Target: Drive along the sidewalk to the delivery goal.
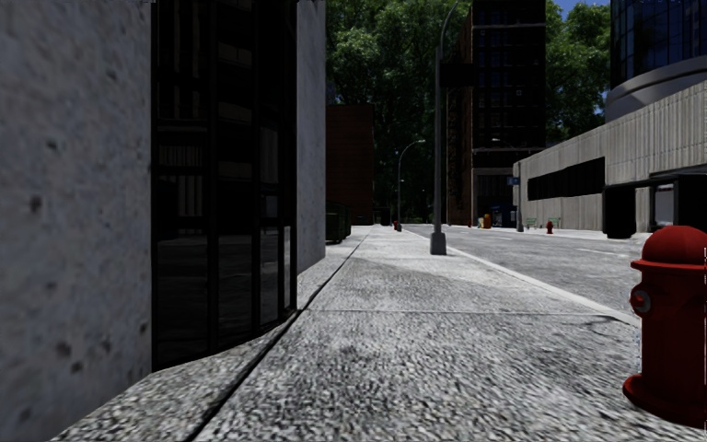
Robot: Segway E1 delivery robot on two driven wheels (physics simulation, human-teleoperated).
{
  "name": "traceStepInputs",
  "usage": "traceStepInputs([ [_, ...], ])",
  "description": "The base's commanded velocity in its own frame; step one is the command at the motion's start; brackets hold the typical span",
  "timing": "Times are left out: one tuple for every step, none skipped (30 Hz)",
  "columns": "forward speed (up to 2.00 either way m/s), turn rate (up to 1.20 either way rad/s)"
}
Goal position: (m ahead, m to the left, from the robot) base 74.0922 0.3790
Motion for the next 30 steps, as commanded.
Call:
traceStepInputs([
  [2.00, -1.20],
  [2.00, -1.20],
  [2.00, -1.20],
  [2.00, -1.20],
  [2.00, -1.20],
  [2.00, -1.17],
  [2.00, -0.15],
  [2.00, -0.03],
  [2.00, 0.00],
  [2.00, 0.00],
  [2.00, 0.00],
  [2.00, 0.00],
  [2.00, 0.00],
  [2.00, 0.00],
  [2.00, 0.00],
  [2.00, 0.00],
  [2.00, 0.00],
  [2.00, 0.00],
  [2.00, 0.00],
  [2.00, 0.00],
  [2.00, 0.00],
  [2.00, 0.00],
  [2.00, 0.03],
  [2.00, 0.03],
  [2.00, 0.25],
  [2.00, 0.55],
  [2.00, 0.72],
  [2.00, 0.75],
  [2.00, 0.75],
  [2.00, 0.25],
])
